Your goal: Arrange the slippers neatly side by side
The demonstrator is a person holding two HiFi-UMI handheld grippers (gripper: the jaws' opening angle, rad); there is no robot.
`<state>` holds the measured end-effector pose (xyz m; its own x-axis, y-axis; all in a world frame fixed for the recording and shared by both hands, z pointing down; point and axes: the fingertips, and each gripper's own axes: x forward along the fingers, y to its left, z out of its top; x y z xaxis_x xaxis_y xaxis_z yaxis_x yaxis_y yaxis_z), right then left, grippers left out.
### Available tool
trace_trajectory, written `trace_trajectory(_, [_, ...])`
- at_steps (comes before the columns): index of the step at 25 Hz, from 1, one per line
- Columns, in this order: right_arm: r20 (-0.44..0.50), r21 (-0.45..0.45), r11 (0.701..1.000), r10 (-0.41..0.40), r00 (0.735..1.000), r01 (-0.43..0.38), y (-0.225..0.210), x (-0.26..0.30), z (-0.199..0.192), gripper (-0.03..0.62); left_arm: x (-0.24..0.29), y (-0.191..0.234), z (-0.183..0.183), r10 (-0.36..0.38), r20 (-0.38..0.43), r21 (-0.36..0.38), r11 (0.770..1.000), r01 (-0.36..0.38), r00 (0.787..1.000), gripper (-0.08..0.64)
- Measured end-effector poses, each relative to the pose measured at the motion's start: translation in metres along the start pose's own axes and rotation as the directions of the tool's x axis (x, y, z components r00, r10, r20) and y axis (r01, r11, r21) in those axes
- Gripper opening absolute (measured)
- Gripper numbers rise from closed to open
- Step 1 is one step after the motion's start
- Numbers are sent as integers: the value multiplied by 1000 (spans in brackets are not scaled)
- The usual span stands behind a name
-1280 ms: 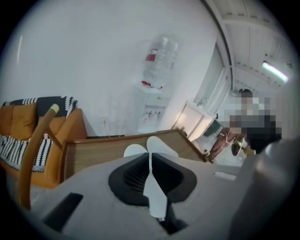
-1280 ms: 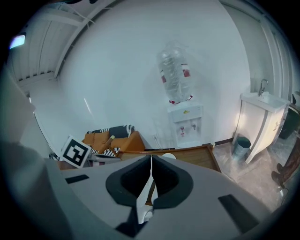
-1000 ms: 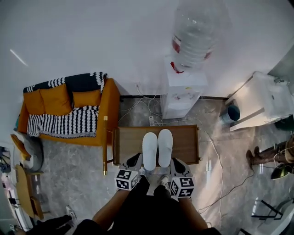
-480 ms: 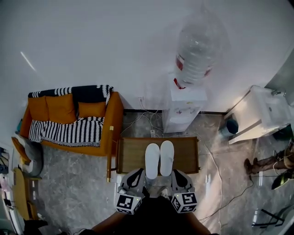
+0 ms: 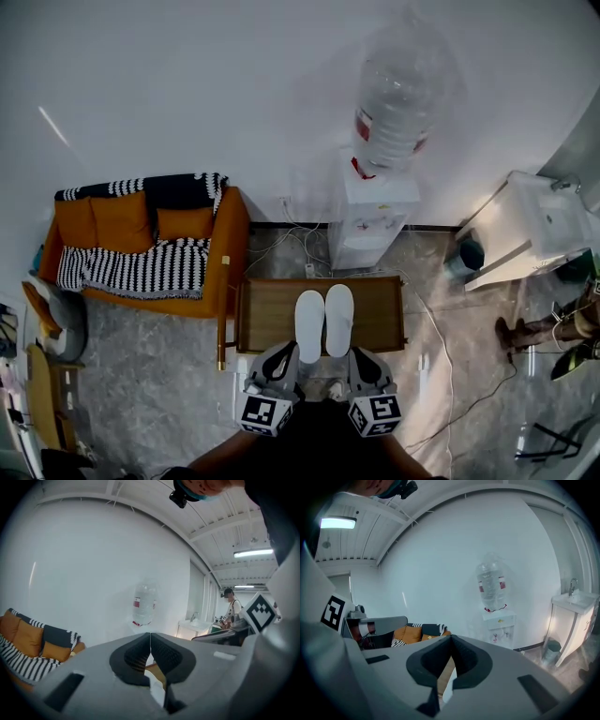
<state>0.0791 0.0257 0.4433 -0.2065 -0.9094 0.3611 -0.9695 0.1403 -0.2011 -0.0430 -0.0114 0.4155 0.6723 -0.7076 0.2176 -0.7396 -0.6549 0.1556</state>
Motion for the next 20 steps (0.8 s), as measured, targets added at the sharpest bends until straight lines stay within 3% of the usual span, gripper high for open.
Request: trace_trajectory(20, [-21, -7, 1000, 18, 1000, -18, 1, 7, -3, 11, 9, 5, -8, -18, 11, 14, 1000, 18, 1000, 17])
